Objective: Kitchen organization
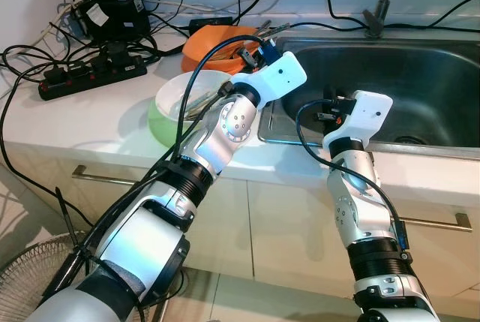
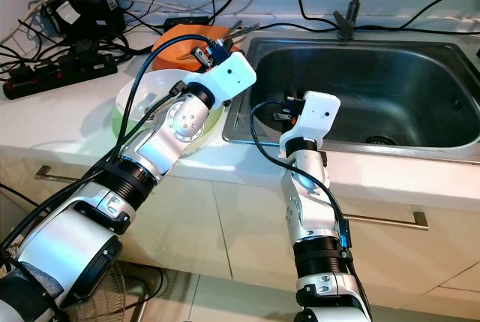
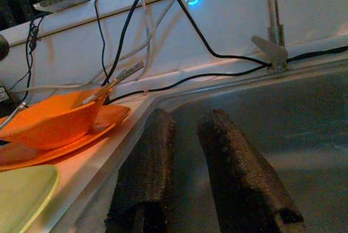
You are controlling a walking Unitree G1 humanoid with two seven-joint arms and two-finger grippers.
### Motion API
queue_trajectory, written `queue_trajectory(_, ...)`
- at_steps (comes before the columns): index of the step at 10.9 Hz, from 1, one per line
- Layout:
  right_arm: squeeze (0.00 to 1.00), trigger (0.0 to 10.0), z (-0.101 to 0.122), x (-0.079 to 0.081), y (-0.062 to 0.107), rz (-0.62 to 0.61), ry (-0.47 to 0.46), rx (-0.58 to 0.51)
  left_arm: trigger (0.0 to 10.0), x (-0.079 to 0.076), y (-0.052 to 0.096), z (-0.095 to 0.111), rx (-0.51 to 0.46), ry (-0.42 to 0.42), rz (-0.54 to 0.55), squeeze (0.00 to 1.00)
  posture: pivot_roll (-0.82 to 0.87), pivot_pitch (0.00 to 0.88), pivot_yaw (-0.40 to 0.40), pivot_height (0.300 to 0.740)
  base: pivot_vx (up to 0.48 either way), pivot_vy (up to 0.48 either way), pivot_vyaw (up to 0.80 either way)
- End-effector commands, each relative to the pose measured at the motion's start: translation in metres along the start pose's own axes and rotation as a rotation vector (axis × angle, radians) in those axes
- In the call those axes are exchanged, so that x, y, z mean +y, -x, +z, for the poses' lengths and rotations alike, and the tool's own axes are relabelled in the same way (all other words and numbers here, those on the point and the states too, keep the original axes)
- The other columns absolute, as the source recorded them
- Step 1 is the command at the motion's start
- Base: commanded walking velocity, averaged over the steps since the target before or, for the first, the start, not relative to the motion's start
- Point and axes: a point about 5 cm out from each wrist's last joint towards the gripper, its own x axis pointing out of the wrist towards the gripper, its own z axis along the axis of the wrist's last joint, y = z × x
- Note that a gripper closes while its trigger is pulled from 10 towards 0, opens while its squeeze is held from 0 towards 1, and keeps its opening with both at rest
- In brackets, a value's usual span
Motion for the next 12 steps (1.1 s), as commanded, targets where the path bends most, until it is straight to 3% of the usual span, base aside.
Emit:
queue_trajectory(1, 0.00, 10.0, 0.001, 0.005, -0.001, 0.020, 0.006, -0.003, 10.0, 0.010, -0.001, 0.003, -0.025, 0.022, 0.047, 0.00, 0.02, 0.024, 0.094, 0.740, 0.000, 0.000, 0.00)
queue_trajectory(2, 0.00, 10.0, 0.001, 0.005, -0.001, 0.020, 0.006, -0.004, 10.0, 0.013, -0.001, 0.005, -0.039, 0.031, 0.070, 0.00, 0.02, 0.023, 0.094, 0.740, 0.000, 0.000, 0.00)
queue_trajectory(3, 0.00, 10.0, 0.001, 0.005, -0.002, 0.020, 0.006, -0.004, 10.0, 0.016, -0.001, 0.007, -0.052, 0.043, 0.094, 0.29, 0.02, 0.022, 0.094, 0.740, 0.000, 0.000, 0.00)
queue_trajectory(4, 0.00, 10.0, 0.000, 0.005, -0.002, 0.020, 0.006, -0.003, 10.0, 0.019, -0.001, 0.008, -0.057, 0.046, 0.117, 0.43, 0.02, 0.022, 0.094, 0.740, 0.000, 0.000, 0.00)
queue_trajectory(5, 0.00, 10.0, 0.000, 0.006, -0.002, 0.021, 0.006, -0.002, 10.0, 0.019, -0.001, 0.007, -0.056, 0.040, 0.118, 0.20, 0.02, 0.022, 0.094, 0.740, 0.000, 0.000, 0.00)
queue_trajectory(6, 0.00, 10.0, 0.000, 0.006, -0.002, 0.021, 0.006, -0.002, 10.0, 0.019, 0.000, 0.006, -0.051, 0.039, 0.113, 0.22, 0.02, 0.022, 0.094, 0.740, 0.000, 0.000, 0.00)
queue_trajectory(7, 0.00, 10.0, 0.000, 0.006, -0.002, 0.023, 0.006, -0.001, 10.0, 0.014, 0.000, 0.004, -0.040, 0.024, 0.084, 0.00, 0.02, 0.022, 0.094, 0.740, 0.000, 0.000, 0.00)
queue_trajectory(10, 0.00, 10.0, 0.000, 0.006, -0.002, 0.023, 0.007, -0.002, 10.0, 0.012, 0.001, 0.003, -0.034, 0.061, 0.078, 0.00, 0.02, 0.022, 0.091, 0.740, 0.000, 0.000, 0.00)
queue_trajectory(12, 0.00, 10.0, 0.000, 0.006, -0.002, 0.025, 0.008, -0.002, 10.0, 0.014, 0.000, 0.013, -0.097, 0.086, 0.080, 0.00, 0.02, 0.021, 0.090, 0.740, 0.000, 0.000, 0.00)
